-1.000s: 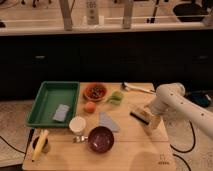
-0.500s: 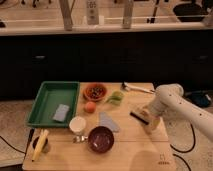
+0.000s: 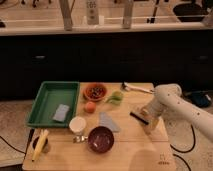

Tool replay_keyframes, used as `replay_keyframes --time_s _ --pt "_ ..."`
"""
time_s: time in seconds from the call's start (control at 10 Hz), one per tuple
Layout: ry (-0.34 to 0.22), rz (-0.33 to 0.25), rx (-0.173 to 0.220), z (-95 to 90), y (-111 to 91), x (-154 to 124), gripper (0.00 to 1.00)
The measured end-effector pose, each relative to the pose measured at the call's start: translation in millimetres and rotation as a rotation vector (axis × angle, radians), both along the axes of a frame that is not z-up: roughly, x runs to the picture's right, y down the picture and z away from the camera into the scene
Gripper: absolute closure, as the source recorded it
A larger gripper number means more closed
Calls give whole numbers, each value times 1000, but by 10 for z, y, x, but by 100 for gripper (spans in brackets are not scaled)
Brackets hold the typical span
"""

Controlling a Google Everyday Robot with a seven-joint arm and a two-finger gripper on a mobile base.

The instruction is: Place eraser in purple bowl

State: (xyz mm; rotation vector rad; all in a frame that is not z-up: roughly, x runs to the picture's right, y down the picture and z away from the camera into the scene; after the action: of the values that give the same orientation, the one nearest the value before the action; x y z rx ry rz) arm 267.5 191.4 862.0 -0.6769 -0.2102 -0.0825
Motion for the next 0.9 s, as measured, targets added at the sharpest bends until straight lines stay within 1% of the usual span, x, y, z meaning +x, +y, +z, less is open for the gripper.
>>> replay_keyframes --time_s 0.9 --pt "-18 -19 -10 7 27 -76 20"
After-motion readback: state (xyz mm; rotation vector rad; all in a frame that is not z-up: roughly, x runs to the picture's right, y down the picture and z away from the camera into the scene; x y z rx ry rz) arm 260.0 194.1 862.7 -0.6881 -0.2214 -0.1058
